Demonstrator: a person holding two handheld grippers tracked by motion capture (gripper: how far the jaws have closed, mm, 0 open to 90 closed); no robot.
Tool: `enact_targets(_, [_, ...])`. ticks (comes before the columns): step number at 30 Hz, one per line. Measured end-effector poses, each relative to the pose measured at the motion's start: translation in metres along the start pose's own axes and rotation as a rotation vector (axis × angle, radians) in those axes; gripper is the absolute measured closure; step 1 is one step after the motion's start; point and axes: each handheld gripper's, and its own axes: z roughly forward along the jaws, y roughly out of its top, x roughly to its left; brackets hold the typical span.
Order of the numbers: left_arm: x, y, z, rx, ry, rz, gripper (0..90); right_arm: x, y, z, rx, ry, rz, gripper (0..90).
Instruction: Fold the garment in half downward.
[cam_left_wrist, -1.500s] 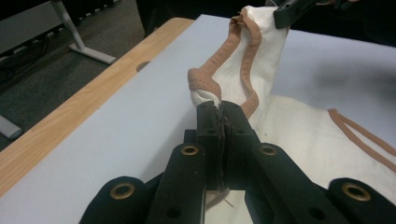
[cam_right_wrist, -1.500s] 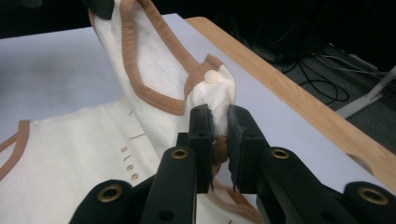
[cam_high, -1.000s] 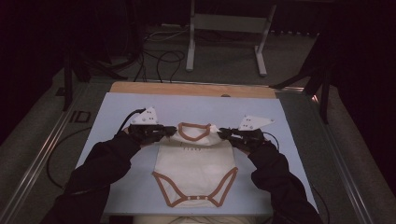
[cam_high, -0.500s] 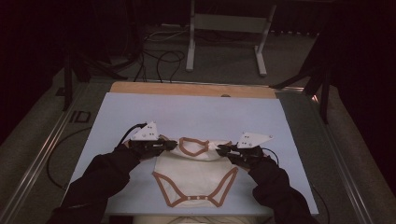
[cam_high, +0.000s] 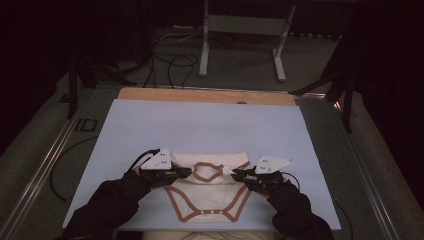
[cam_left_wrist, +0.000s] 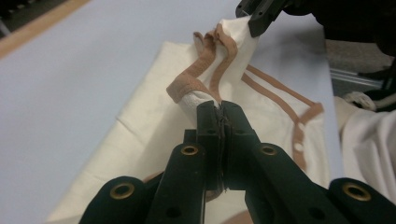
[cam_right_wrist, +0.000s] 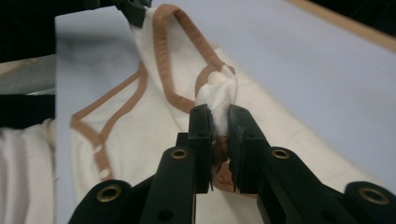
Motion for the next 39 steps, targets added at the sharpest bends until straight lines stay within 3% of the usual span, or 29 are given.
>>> enact_targets(11, [-0.015, -0.023, 0.007, 0.015, -0.043, -0.031, 88.7, 0.009, -0.020, 0.002, 0.064, 0.028, 0.020, 80.2])
enact_targets(16, [-0.023, -0.030, 0.009, 0.001, -0.059, -0.047, 88.7, 0.014, -0.024, -0.004, 0.052, 0.044, 0.032, 80.2])
enact_targets(22, [-0.033, -0.033, 0.010, 0.006, -0.078, -0.030, 88.7, 0.023, -0.031, -0.007, 0.042, 0.083, 0.041, 79.8])
enact_targets(24, [-0.034, -0.033, 0.010, 0.011, -0.081, -0.024, 88.6, 0.024, -0.034, -0.006, 0.048, 0.084, 0.028, 79.7])
enact_targets(29, [-0.035, -0.038, 0.012, 0.027, -0.096, -0.019, 88.5, 0.024, -0.039, -0.007, 0.066, 0.088, 0.057, 79.5])
enact_targets(39, [-0.040, -0.045, 0.012, 0.040, -0.119, -0.011, 88.3, 0.029, -0.046, -0.008, 0.079, 0.126, 0.067, 79.1])
